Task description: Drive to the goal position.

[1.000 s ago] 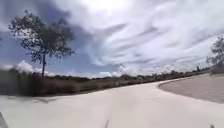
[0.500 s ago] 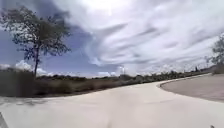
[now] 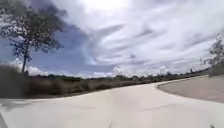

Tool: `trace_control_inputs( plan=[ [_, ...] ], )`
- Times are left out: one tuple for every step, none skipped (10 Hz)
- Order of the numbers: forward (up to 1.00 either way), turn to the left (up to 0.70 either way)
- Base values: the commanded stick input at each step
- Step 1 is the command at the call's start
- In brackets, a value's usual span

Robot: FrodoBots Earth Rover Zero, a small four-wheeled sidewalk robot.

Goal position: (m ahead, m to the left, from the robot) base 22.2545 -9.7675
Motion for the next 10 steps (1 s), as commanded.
trace_control_inputs(
  plan=[
    [0.85,0.0],
    [0.85,0.0],
    [0.85,0.0],
    [0.85,0.0],
    [0.85,0.0],
    [0.85,0.0],
    [0.85,0.0],
    [0.85,0.0],
    [0.85,-0.09],
    [0.85,-0.34]
  ],
)
